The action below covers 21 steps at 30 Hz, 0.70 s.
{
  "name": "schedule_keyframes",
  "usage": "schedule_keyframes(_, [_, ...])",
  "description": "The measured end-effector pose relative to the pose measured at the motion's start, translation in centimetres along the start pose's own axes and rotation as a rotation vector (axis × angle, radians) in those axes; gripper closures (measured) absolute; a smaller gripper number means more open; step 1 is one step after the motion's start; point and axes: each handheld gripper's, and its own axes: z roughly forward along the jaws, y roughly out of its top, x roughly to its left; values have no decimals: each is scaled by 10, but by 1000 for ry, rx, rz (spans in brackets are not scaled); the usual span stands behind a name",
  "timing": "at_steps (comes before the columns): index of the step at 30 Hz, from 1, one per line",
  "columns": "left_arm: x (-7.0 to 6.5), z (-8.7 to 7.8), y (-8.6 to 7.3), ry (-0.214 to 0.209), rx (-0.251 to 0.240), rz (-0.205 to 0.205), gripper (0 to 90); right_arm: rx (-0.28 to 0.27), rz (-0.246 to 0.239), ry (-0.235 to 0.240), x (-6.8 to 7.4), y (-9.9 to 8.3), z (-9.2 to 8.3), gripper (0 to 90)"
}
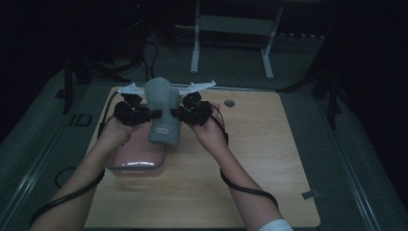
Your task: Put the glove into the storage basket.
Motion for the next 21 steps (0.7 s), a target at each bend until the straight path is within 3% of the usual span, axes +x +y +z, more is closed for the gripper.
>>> schedule_keyframes(6, [23, -23, -11, 48, 10, -36, 803, 11, -5, 27, 19, 20, 28, 822])
schedule_keyframes(10, [37, -29, -24, 63, 33, -66, 803, 33, -14, 43, 31, 24, 47, 822])
schedule_keyframes(15, [51, -18, -47, 74, 94, -120, 803, 91, 10, 61, 35, 14, 76, 822])
schedule_keyframes(16, [53, -14, -52, 80, 108, -120, 803, 120, 22, 59, 35, 6, 89, 822])
schedule_keyframes(21, [62, 9, -74, 99, 185, -175, 802, 185, 38, 49, 33, -10, 113, 821])
